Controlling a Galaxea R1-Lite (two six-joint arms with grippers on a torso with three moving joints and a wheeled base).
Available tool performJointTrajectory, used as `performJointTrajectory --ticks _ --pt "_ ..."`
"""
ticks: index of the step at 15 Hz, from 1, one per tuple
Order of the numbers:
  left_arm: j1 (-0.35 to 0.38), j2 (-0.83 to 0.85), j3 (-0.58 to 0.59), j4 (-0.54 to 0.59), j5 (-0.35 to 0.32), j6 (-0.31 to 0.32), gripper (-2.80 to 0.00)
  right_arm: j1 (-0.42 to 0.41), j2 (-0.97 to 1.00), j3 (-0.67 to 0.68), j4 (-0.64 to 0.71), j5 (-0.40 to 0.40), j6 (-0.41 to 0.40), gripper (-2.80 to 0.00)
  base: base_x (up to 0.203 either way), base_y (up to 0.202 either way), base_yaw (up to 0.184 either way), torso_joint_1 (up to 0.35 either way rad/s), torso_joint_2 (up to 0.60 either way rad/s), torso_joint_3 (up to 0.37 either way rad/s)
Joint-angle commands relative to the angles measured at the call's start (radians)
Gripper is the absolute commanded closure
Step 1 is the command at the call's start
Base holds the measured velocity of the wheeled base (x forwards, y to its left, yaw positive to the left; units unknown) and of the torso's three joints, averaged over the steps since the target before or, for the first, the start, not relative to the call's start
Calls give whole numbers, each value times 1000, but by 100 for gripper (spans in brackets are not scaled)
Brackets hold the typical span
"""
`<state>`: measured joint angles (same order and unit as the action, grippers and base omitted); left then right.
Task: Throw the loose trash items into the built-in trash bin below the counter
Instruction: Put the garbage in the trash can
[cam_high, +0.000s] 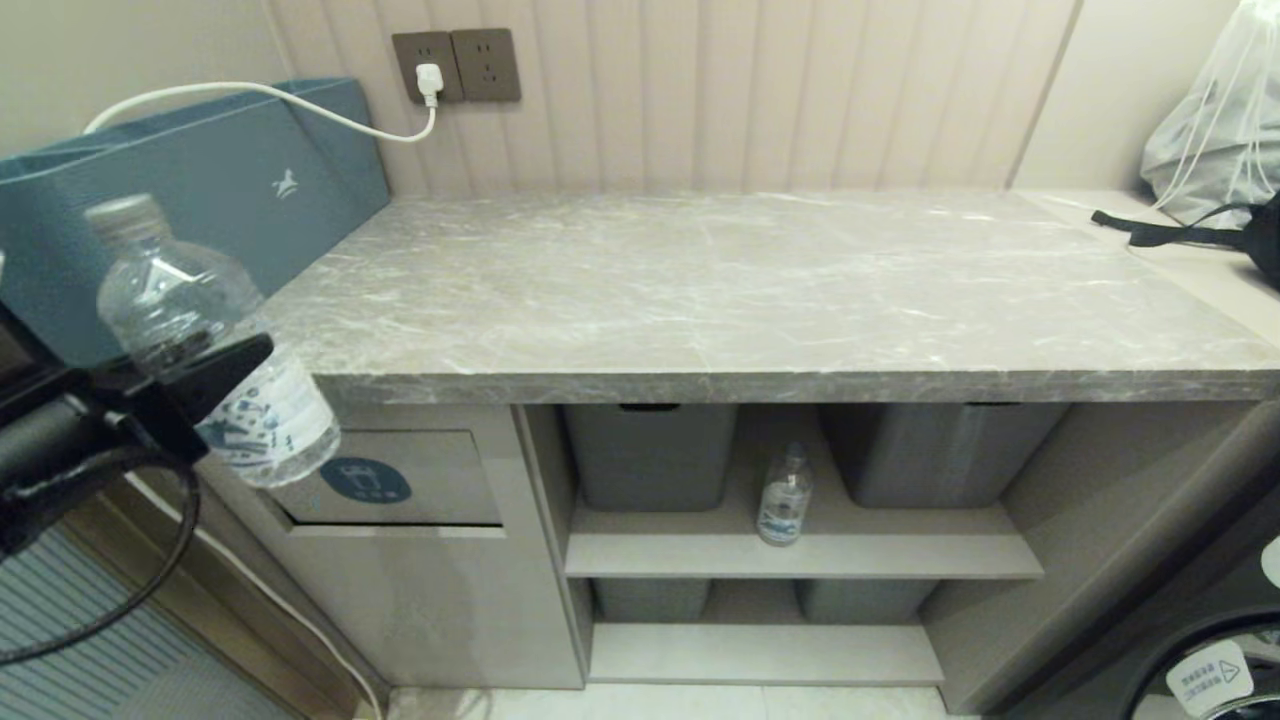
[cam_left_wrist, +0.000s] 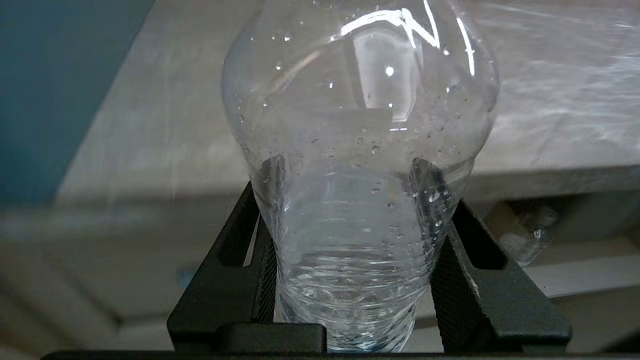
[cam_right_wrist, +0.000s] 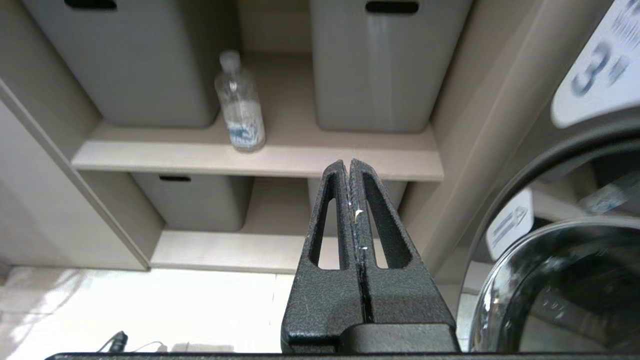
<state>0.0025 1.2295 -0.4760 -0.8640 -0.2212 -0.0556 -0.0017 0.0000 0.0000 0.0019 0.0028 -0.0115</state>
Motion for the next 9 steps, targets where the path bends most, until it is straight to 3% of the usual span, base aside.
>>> performJointTrajectory --ticks 1,6,9 --pt "41 -68 89 -6 0 -89 0 0 0 0 0 0 -1 0 0 0 0 -213 500 285" --pt "57 -90 203 -2 4 -565 0 2 0 -2 0 0 -4 0 0 0 0 -194 481 286" --pt "57 -31 230 -2 86 -897 0 2 0 -1 -2 0 -4 0 0 0 0 -176 470 290"
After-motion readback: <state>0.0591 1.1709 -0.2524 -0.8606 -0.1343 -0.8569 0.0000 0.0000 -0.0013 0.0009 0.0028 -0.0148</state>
